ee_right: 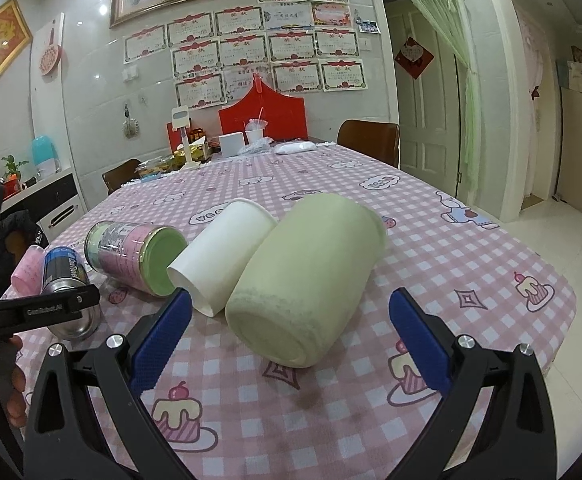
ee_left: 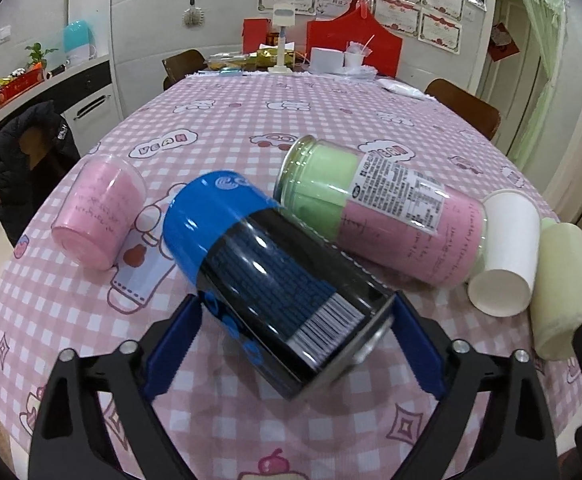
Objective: Flip cup upside down
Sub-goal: 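Close the left gripper around the CoolTime can's body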
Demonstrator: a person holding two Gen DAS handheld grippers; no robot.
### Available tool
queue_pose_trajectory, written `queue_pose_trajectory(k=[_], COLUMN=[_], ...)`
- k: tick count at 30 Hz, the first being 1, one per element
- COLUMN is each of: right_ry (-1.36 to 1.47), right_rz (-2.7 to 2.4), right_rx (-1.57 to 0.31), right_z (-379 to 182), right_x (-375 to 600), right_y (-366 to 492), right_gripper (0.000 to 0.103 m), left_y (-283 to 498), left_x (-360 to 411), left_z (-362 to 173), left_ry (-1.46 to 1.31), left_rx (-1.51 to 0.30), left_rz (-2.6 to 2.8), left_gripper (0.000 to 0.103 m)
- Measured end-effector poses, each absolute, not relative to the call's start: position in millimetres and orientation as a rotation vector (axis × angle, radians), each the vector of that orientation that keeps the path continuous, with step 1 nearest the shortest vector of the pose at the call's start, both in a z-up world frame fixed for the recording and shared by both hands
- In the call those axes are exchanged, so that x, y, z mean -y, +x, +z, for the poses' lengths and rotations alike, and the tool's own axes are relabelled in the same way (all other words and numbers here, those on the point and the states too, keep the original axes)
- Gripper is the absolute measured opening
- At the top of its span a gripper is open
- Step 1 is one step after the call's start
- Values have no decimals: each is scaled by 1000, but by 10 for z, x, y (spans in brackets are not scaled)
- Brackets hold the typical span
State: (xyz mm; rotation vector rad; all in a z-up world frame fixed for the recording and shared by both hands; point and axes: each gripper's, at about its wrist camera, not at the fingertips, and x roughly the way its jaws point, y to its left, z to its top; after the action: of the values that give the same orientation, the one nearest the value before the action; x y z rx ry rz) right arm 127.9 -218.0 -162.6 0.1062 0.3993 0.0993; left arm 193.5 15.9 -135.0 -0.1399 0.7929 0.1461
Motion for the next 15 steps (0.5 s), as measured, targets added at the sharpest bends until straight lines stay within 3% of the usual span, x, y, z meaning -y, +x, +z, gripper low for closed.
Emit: queue_pose_trajectory(k=[8, 15], right_ry=[84, 63], right_rz=[98, 86], right_rx=[-393, -387], right_z=[-1585, -1538], right_x=[2086, 2016], right_y=[1214, 1128], right_gripper=[95, 95], left_y=[1705, 1425], left_x=[-196, -97], left_z=[-1338, -1331], left_ry=[-144, -96], left_rx=[-792, -801], left_rz=[52, -69], left_gripper=[80, 77])
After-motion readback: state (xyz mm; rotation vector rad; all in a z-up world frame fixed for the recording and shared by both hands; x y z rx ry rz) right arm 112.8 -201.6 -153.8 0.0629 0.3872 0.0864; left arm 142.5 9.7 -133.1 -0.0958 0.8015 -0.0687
